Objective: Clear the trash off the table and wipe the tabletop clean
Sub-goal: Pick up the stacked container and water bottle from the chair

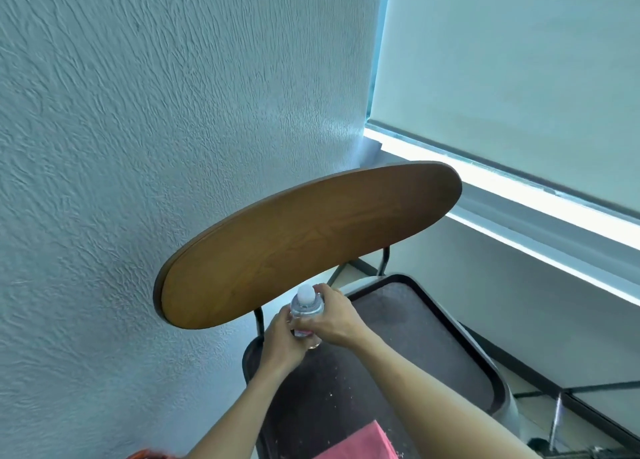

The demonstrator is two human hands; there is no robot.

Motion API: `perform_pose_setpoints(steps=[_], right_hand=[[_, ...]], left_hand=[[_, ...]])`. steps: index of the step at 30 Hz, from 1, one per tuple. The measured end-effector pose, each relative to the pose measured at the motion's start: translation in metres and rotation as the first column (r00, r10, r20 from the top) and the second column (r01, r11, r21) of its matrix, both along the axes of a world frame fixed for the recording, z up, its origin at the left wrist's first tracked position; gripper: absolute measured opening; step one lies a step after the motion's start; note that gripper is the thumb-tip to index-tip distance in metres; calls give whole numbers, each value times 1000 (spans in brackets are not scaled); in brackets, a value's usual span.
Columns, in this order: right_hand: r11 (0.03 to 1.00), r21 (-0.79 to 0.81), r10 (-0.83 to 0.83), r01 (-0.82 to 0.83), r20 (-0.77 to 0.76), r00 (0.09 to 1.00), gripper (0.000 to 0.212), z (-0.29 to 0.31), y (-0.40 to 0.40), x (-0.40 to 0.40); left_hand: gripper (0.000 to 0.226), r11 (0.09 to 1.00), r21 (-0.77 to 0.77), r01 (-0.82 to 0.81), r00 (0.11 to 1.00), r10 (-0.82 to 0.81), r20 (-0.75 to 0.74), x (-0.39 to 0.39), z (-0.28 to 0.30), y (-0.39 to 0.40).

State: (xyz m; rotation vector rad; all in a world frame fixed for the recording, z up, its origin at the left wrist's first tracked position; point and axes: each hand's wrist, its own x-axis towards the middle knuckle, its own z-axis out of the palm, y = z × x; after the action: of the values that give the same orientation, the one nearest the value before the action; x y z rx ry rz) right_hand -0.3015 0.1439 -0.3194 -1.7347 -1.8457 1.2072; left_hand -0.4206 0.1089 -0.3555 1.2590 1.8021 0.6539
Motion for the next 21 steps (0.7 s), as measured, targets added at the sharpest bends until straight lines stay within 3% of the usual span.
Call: perform_pose_setpoints(steps=[9, 21], right_hand=[[995, 95, -7, 3, 44, 999, 43, -3, 3, -4], [966, 255, 40, -46, 30, 999, 46, 57, -11, 16]], left_hand=[[52, 999, 47, 13, 999, -11, -53, -3, -3, 3], [51, 980, 197, 28, 1000, -26, -10, 1, 45, -9]])
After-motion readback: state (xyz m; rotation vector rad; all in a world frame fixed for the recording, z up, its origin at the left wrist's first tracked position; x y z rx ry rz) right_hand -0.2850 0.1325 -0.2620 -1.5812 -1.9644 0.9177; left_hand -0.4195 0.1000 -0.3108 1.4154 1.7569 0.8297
